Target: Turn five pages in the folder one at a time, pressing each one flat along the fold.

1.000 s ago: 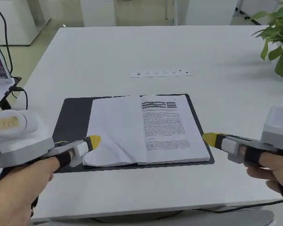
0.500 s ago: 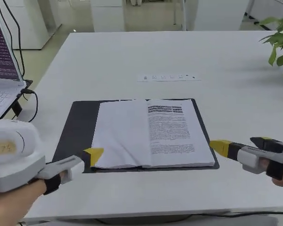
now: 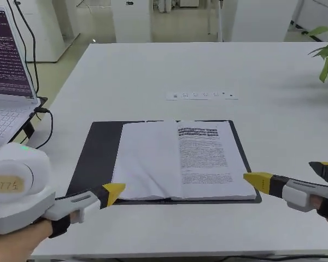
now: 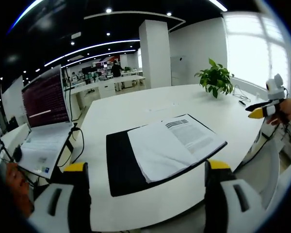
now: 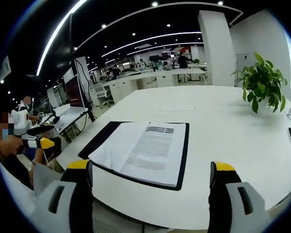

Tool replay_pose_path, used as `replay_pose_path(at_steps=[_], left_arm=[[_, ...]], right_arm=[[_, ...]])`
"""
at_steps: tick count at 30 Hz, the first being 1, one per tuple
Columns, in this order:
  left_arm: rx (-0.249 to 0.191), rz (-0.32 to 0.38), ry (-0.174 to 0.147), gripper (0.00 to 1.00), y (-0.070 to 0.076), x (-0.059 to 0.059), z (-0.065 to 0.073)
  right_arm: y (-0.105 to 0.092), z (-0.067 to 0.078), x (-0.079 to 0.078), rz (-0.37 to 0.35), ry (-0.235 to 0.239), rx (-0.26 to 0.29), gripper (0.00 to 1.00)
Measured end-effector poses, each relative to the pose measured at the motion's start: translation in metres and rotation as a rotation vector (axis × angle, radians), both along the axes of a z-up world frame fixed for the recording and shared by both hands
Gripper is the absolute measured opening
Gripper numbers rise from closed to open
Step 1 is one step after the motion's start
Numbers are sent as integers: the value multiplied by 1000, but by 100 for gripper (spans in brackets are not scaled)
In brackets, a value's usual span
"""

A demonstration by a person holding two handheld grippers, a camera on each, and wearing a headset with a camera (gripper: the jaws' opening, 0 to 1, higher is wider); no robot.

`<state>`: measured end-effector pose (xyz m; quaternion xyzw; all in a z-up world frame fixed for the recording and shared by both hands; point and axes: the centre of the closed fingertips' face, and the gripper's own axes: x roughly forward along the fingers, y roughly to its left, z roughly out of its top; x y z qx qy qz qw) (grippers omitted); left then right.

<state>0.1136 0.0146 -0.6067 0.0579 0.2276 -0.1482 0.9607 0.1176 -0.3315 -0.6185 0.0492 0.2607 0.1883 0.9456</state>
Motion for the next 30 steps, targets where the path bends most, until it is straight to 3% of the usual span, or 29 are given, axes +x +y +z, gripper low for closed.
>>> replay_pose_path(at_steps=[6,26,30], left_arm=[[-33,7,23,99,2,5,-7],[-60,-17,81,99,-7,30,-24],[-72,-15,106,99,-6,33,-31]], right_arm=[[3,-3,-1,-6,9,9,100],[4,-5,-7,-50,26,24,100],[5,-7,-10,-51,34,29,97]])
